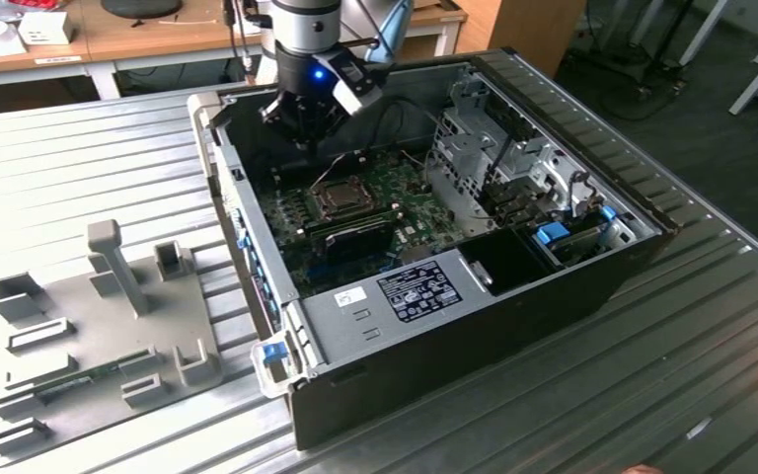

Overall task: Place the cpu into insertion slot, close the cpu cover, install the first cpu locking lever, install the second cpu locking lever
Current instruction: 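Install the first cpu locking lever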

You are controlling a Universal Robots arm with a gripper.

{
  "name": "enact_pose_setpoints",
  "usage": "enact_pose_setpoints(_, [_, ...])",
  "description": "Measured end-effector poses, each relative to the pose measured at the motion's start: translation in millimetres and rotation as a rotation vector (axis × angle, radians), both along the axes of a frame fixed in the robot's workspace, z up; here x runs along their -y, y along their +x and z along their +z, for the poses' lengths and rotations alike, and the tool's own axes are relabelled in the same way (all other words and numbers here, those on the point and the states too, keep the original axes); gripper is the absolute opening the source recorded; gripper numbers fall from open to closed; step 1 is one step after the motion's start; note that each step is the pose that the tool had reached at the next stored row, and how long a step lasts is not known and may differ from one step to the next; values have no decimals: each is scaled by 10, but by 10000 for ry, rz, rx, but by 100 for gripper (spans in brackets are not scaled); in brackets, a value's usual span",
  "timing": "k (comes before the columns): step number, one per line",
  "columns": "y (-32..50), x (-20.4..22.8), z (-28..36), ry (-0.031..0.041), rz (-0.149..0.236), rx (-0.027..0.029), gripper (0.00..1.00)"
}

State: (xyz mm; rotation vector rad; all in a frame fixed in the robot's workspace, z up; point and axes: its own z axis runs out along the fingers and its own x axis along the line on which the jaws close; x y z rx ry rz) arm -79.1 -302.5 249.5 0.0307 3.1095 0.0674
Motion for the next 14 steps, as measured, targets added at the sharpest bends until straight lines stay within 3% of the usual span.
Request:
enact_pose_setpoints(8, [11, 0, -2, 2, -1, 1, 11])
enact_pose_setpoints(14, [79, 0, -14, 2, -4, 0, 11])
